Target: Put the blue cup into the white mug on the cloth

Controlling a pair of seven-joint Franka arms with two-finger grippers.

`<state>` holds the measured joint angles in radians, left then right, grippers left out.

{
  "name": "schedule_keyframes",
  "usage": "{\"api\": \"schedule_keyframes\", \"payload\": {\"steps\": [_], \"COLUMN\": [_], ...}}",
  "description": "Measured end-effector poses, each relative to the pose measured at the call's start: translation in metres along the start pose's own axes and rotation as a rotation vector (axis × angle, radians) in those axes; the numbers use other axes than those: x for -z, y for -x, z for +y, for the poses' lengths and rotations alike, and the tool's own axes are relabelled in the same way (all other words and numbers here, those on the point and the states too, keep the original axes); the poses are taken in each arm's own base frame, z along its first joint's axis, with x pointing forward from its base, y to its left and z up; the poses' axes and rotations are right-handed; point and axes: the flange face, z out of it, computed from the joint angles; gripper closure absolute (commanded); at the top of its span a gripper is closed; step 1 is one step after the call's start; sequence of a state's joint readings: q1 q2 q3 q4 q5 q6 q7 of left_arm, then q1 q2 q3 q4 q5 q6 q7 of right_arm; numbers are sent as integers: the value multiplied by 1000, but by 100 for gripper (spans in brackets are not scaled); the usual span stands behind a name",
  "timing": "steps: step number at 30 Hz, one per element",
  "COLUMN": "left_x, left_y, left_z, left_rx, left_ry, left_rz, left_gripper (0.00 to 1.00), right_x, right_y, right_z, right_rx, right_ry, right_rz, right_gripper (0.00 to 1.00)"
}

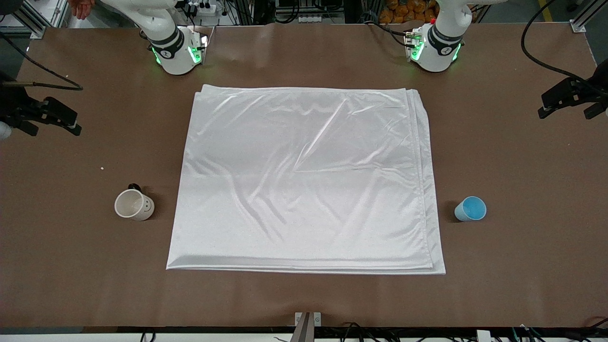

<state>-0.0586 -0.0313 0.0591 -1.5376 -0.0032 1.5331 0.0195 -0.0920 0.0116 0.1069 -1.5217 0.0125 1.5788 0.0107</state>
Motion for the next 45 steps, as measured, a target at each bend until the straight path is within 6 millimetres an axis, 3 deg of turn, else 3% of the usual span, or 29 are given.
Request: {"api": "schedule_keyframes", "payload": {"steps": [18,24,30,36,45], "left_x": [-7,-30,-62,-99,-146], "left_y": [0,-11,-26,-40,-59], "left_z": [0,1,3,4,9], "left_rx": [-4,-4,-7,-17,-30], "left_ry": [0,-1,-6,-42,-53], "left_rz": [-31,-73,-129,-194,-245], "left_gripper": [0,0,0,0,0], "right_x": [0,-3,-21,-72,-192], "right_y": [0,1,2,-3,2], "right_z": [-4,-4,-2,11,35], "right_rx": [29,30,27,2,-41], "right_ry": [0,0,0,-2,-5], "right_rz": [-4,-15,-46,-64,-62], "right_gripper": [0,0,0,0,0]}}
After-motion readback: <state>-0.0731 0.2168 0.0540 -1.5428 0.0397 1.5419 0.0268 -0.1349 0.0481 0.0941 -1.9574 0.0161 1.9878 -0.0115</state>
